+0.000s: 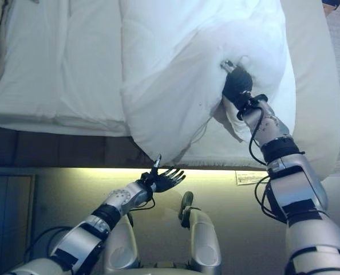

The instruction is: Make the bed neatly

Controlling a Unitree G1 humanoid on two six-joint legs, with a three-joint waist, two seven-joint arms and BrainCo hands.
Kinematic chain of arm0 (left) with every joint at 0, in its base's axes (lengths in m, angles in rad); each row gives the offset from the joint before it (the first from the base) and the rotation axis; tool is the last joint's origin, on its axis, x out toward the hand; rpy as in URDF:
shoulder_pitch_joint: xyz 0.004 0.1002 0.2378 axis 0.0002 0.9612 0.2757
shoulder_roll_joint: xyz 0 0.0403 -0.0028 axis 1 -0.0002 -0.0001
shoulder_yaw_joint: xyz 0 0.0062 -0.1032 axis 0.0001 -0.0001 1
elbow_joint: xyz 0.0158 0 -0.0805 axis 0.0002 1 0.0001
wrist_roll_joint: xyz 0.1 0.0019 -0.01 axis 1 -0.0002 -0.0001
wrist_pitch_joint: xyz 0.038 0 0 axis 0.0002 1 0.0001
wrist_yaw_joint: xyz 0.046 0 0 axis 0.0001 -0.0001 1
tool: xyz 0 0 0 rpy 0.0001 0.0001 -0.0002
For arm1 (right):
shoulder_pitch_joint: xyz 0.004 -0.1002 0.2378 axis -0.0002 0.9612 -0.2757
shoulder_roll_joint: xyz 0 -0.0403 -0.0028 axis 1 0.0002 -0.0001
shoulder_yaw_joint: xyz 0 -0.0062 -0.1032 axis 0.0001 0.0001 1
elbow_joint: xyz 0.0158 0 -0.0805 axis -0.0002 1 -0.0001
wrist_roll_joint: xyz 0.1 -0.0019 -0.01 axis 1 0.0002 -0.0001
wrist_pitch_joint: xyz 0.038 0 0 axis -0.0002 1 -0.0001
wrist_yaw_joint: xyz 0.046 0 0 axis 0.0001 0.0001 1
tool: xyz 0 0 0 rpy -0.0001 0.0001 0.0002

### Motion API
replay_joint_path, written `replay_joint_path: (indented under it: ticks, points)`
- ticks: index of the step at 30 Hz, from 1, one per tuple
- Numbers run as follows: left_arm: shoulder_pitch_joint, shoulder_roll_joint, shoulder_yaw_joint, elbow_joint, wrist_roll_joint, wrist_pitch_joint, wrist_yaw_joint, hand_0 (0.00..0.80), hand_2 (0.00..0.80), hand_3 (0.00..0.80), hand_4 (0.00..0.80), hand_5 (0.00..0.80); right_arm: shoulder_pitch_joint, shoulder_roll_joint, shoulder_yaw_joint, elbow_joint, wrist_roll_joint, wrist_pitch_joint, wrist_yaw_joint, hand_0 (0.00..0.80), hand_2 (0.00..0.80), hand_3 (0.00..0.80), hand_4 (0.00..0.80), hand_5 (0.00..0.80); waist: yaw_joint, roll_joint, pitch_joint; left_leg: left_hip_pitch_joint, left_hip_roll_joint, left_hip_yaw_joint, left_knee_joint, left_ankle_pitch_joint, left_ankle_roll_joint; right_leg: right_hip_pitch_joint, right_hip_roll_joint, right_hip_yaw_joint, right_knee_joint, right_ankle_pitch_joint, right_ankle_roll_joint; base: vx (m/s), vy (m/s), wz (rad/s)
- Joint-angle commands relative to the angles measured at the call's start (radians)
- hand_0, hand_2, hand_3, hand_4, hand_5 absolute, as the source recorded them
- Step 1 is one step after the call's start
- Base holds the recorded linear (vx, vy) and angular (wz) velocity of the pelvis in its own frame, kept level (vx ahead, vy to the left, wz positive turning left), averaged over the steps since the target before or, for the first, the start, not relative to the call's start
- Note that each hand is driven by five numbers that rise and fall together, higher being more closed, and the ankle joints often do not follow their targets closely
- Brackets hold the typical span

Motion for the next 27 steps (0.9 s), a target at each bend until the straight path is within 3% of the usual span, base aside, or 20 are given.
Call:
replay_joint_path:
  ticks: [1, 7, 13, 14, 23, 27]
  points:
    - [-0.009, -0.075, -0.045, 0.011, -0.088, 0.03, -0.009, 0.0, 0.0, 0.0, 0.0, 0.0, -0.097, 0.022, -0.031, -0.192, 0.102, -0.102, 0.119, 0.8, 0.8, 0.8, 0.8, 0.8, -0.015, -0.03, -0.045, -0.025, 0.016, 0.008, 0.035, -0.02, 0.025, 0.012, -0.024, 0.039, -0.028, -0.018, 0.036, 0.02, -0.03, 0.0]
    - [-0.014, -0.117, -0.028, 0.021, -0.093, 0.005, -0.112, 0.0, 0.0, 0.0, 0.0, 0.0, -0.047, 0.045, -0.039, -0.296, 0.092, -0.105, 0.087, 0.8, 0.8, 0.8, 0.8, 0.8, -0.032, -0.044, -0.035, -0.029, 0.022, 0.011, 0.052, -0.031, 0.023, 0.006, -0.026, 0.052, -0.016, -0.021, 0.04, 0.008, -0.019, -0.01]
    - [-0.044, -0.161, -0.003, -0.003, -0.093, -0.081, -0.353, 0.0, 0.0, 0.0, 0.0, 0.0, 0.033, 0.059, -0.047, -0.371, 0.076, -0.083, 0.092, 0.8, 0.8, 0.8, 0.8, 0.8, -0.052, -0.07, -0.03, -0.024, 0.035, 0.019, 0.06, -0.038, 0.019, 0.012, -0.015, 0.054, -0.02, -0.021, 0.04, 0.022, -0.049, -0.04]
    - [-0.064, -0.166, 0.013, -0.023, -0.093, -0.096, -0.436, 0.0, 0.0, 0.0, 0.0, 0.0, 0.058, 0.06, -0.056, -0.394, 0.07, -0.075, 0.102, 0.8, 0.8, 0.8, 0.8, 0.8, -0.06, -0.082, -0.029, -0.026, 0.04, 0.02, 0.065, -0.041, 0.018, 0.01, -0.009, 0.056, -0.018, -0.022, 0.04, 0.01, -0.071, -0.08]
    - [-0.131, -0.204, 0.084, -0.068, -0.093, -0.157, -0.715, 0.0, 0.0, 0.0, 0.0, 0.0, 0.189, 0.081, -0.084, -0.535, 0.051, -0.067, 0.139, 0.8, 0.8, 0.8, 0.8, 0.8, -0.084, -0.157, -0.029, -0.028, 0.074, 0.022, 0.066, -0.048, 0.009, 0.029, 0.029, 0.048, -0.039, -0.021, 0.038, 0.019, -0.102, -0.09]
    - [-0.155, -0.222, 0.128, -0.095, -0.093, -0.231, -0.789, 0.0, 0.0, 0.0, 0.0, 0.0, 0.242, 0.101, -0.1, -0.603, 0.04, -0.045, 0.153, 0.8, 0.8, 0.8, 0.8, 0.8, -0.093, -0.186, -0.03, -0.031, 0.089, 0.022, 0.066, -0.051, 0.005, 0.035, 0.045, 0.044, -0.044, -0.023, 0.037, 0.01, -0.056, -0.03]
